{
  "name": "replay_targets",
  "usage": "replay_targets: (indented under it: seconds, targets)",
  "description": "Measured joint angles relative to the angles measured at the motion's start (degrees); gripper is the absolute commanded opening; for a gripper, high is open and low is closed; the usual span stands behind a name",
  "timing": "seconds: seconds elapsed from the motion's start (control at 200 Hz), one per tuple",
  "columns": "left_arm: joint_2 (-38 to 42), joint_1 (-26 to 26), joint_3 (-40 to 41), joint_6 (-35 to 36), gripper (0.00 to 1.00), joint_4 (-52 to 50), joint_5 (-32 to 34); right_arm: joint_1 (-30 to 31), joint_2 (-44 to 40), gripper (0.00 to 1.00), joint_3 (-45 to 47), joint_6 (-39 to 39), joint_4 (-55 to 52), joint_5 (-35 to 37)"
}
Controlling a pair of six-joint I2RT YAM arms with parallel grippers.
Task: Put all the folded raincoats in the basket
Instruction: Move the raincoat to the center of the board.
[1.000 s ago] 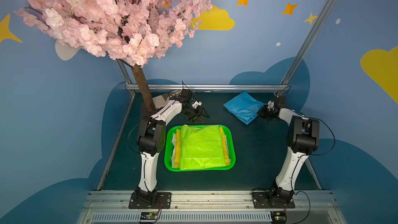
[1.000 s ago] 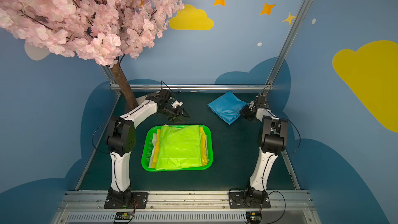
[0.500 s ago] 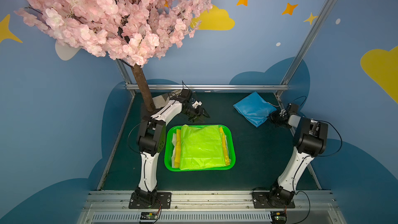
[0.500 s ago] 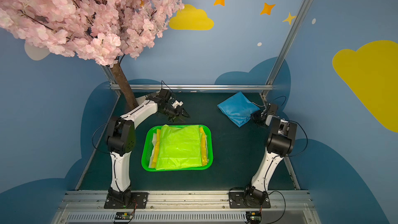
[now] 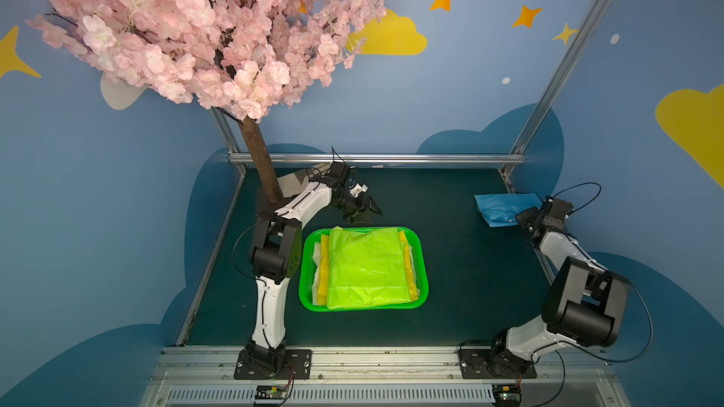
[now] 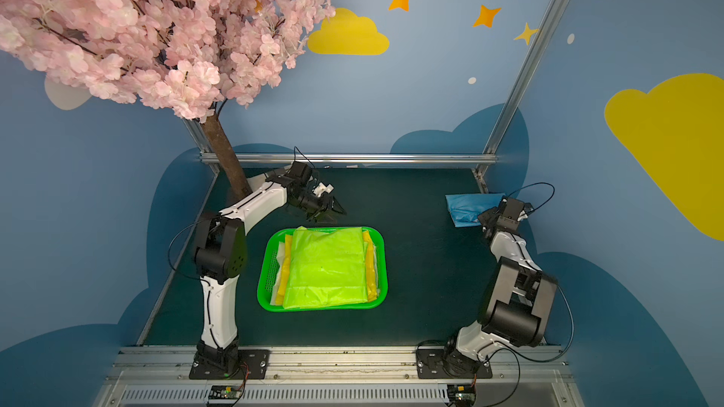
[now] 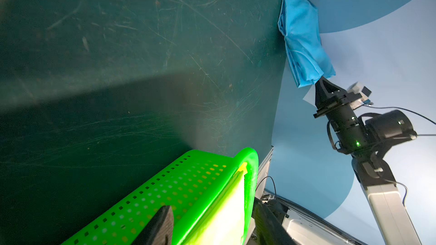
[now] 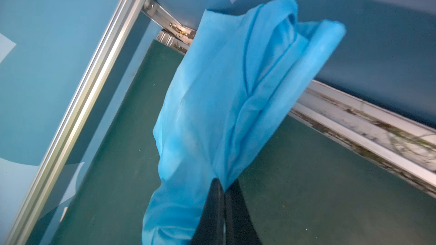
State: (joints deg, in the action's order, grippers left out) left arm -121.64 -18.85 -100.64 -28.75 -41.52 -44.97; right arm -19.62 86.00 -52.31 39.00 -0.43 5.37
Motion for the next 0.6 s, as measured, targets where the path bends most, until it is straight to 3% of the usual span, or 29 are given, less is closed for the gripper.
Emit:
replay_targets:
  seconds: [0.165,0.29,0.601]
  targets:
    - [0.0,-0.5,0.0,0.0,0.59,0.0,0.0,3.6,-10.1,0.0,6.8,-4.5,-2.8,7.5]
    - [0.4,-0.7,0.8,-0.2,0.59,0.2,0.2,10.5,-15.0,0.0,8.3,-7.3,-4.8,9.9]
    - [3.5,-1.0,4.8,-1.5,0.59,2.6,0.2,27.1,-12.9,0.0,5.2,-5.4,-7.2,1.9]
